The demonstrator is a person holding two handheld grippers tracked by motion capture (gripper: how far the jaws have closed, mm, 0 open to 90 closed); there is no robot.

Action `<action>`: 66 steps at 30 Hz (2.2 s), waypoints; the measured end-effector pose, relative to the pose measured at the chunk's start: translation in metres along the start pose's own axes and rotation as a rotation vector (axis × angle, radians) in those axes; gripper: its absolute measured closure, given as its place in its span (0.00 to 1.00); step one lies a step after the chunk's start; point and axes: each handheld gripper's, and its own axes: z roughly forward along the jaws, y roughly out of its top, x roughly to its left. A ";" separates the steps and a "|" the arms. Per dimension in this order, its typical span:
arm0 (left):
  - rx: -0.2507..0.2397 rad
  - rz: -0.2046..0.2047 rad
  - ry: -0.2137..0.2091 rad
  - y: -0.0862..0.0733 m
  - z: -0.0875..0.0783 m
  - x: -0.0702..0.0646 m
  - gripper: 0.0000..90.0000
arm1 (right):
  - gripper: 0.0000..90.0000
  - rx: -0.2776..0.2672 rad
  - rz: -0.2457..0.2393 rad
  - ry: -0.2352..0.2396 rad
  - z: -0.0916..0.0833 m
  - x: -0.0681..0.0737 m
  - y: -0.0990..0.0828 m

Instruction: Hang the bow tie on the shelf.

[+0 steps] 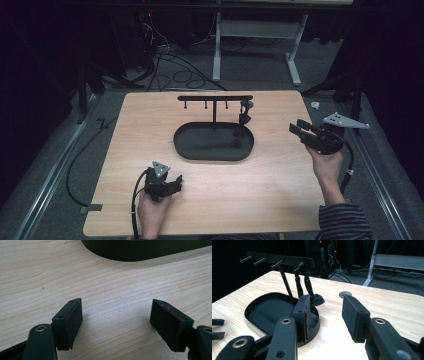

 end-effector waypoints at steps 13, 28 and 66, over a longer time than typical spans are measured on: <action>0.001 0.001 0.000 0.000 0.000 0.000 0.30 | 0.67 0.006 0.018 -0.016 -0.010 -0.005 -0.012; 0.001 0.001 0.000 0.000 0.000 0.000 0.30 | 0.67 0.011 0.055 -0.021 -0.022 -0.011 -0.036; 0.001 0.002 0.000 0.000 0.000 0.000 0.30 | 0.67 0.050 0.084 -0.020 -0.020 -0.007 -0.069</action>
